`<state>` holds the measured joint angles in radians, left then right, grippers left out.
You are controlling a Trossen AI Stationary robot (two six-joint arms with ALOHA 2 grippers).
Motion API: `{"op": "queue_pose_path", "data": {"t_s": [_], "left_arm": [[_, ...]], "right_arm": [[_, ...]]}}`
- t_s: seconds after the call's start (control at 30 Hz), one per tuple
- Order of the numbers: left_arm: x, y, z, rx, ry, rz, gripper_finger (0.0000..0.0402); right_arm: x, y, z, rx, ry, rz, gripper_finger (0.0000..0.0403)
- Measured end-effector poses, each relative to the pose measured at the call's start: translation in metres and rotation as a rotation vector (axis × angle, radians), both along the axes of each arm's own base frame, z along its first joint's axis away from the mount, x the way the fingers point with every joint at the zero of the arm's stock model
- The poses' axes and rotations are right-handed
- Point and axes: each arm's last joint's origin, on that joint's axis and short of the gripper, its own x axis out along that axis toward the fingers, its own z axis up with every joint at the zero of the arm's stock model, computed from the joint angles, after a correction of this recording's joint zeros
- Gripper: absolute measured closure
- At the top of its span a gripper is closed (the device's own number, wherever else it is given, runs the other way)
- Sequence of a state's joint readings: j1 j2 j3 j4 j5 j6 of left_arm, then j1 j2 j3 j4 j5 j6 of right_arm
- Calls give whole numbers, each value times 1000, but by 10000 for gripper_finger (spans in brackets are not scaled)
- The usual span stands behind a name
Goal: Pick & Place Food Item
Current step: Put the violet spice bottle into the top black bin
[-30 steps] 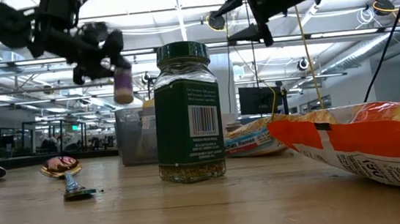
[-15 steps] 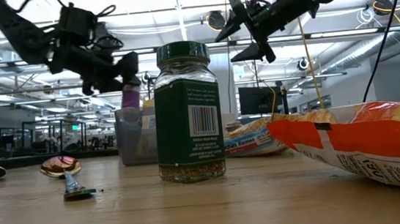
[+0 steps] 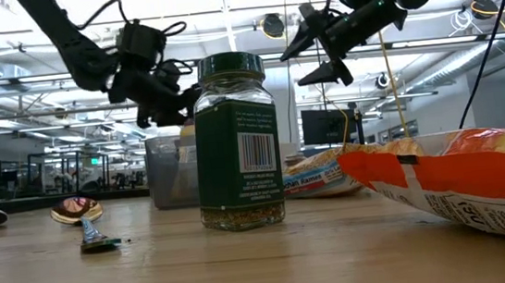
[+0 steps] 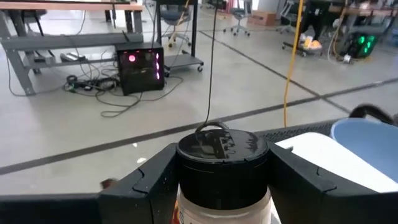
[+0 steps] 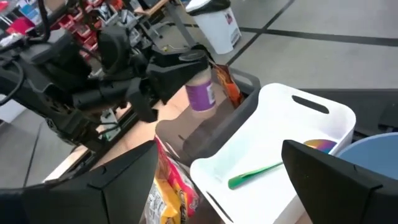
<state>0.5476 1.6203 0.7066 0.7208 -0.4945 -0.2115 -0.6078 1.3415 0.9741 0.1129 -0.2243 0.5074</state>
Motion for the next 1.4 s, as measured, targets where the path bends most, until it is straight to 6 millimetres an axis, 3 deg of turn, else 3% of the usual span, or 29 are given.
{"op": "queue_pose_path", "data": {"t_s": [0.43,1.4], "left_arm": [[24,13,-10,32,42,-90,193],[21,19,-17,52,132,-81,192]], "right_arm": [[-6,-6,-4,16,32,40,67],[-7,-7,-4,2,37,39,67]]}}
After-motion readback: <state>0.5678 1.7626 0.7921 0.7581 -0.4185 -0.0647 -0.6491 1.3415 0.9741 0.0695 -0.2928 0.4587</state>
